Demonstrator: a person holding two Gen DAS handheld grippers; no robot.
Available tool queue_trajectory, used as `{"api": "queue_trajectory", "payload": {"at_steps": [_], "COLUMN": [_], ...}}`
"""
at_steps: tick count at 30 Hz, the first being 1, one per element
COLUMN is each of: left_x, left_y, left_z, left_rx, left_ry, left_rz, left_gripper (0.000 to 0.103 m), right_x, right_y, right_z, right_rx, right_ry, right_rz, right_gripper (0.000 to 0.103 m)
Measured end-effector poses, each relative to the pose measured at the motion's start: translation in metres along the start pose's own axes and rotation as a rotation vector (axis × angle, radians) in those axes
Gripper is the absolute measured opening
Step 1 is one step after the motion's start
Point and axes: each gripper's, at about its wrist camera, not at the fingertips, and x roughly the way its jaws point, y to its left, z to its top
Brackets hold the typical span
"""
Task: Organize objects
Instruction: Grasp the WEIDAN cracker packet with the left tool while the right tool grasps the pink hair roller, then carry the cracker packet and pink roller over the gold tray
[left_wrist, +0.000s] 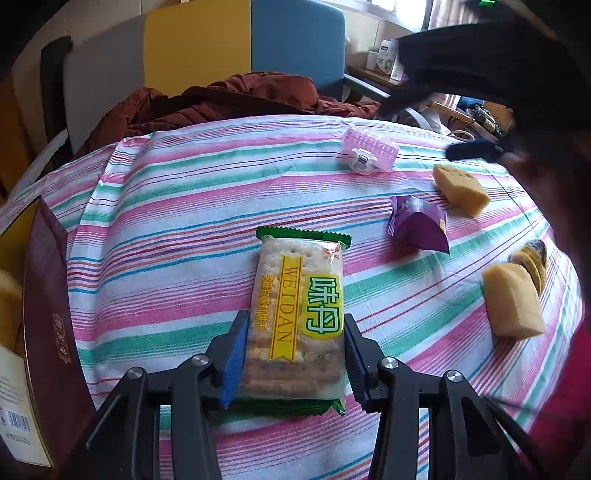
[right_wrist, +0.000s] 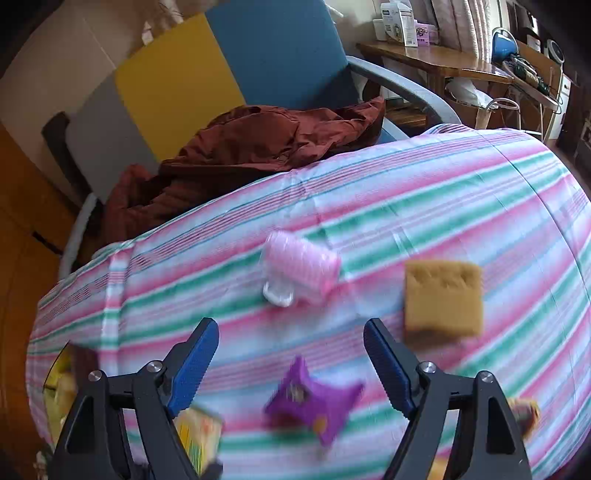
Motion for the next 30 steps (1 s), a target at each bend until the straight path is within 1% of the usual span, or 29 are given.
{"api": "queue_trajectory", "payload": {"at_steps": [4, 5, 9, 10, 11, 12, 13, 15, 17, 20, 23, 24, 25, 26, 27, 29, 30], "left_x": [0.0, 0.0, 0.0, 0.0, 0.0, -0.001, -0.001, -0.001, -0.001, -0.002, -0.003, -0.004, -0.004, -0.006, -0.007, -0.009, -0.009], "left_y": [0.003, 0.004, 0.003, 0.003, 0.002, 0.003, 0.004, 0.004, 0.004, 0.005, 0.005, 0.003, 0.001, 0.0, 0.002, 0.002, 0.0], "left_z": [0.0, 0.0, -0.003, -0.004, -0.005, -0.005, -0.005, -0.005, -0.006, -0.006, -0.007, -0.007, -0.007, -0.006, -0.006, -0.005, -0.004], "left_rx": [-0.008, -0.01, 0.002, 0.009, 0.011, 0.011, 0.007, 0.002, 0.001, -0.004, -0.001, 0.015, 0.042, 0.049, 0.035, 0.018, 0.03], "left_ry": [-0.012, -0.015, -0.035, -0.039, -0.041, -0.042, -0.044, -0.045, -0.046, -0.045, -0.043, -0.035, -0.024, -0.013, -0.001, 0.023, 0.035], "left_rz": [-0.015, -0.02, -0.023, -0.022, -0.023, -0.027, -0.032, -0.036, -0.039, -0.05, -0.055, -0.059, -0.071, -0.096, -0.133, -0.173, -0.166], "left_gripper": [0.048, 0.048, 0.048, 0.048, 0.048, 0.048, 0.048, 0.048, 0.048, 0.048, 0.048, 0.049, 0.053, 0.062, 0.074, 0.084, 0.084], "right_x": [0.041, 0.05, 0.083, 0.089, 0.091, 0.089, 0.082, 0.064, 0.043, 0.006, -0.027, -0.037, -0.045, -0.052, -0.056, -0.055, -0.053], "right_y": [0.004, 0.006, 0.008, 0.009, 0.01, 0.011, 0.01, 0.008, 0.011, 0.011, 0.004, -0.001, -0.006, -0.011, -0.017, -0.027, -0.032], "right_z": [0.026, 0.031, 0.038, 0.038, 0.037, 0.035, 0.032, 0.025, 0.014, -0.011, -0.039, -0.046, -0.054, -0.061, -0.067, -0.072, -0.073], "right_rx": [0.059, 0.065, 0.078, 0.064, 0.043, 0.029, 0.025, 0.006, -0.046, -0.097, -0.115, -0.114, -0.108, -0.097, -0.081, -0.048, -0.031], "right_ry": [0.032, 0.035, 0.078, 0.092, 0.098, 0.09, 0.082, 0.06, 0.041, 0.016, -0.021, -0.036, -0.052, -0.067, -0.075, -0.076, -0.072], "right_rz": [-0.036, -0.06, -0.118, -0.128, -0.139, -0.134, -0.112, -0.067, -0.044, 0.023, 0.052, 0.06, 0.063, 0.067, 0.077, 0.087, 0.085], "right_gripper": [0.082, 0.082, 0.082, 0.072, 0.071, 0.068, 0.066, 0.066, 0.066, 0.066, 0.066, 0.066, 0.066, 0.066, 0.066, 0.066, 0.066]}}
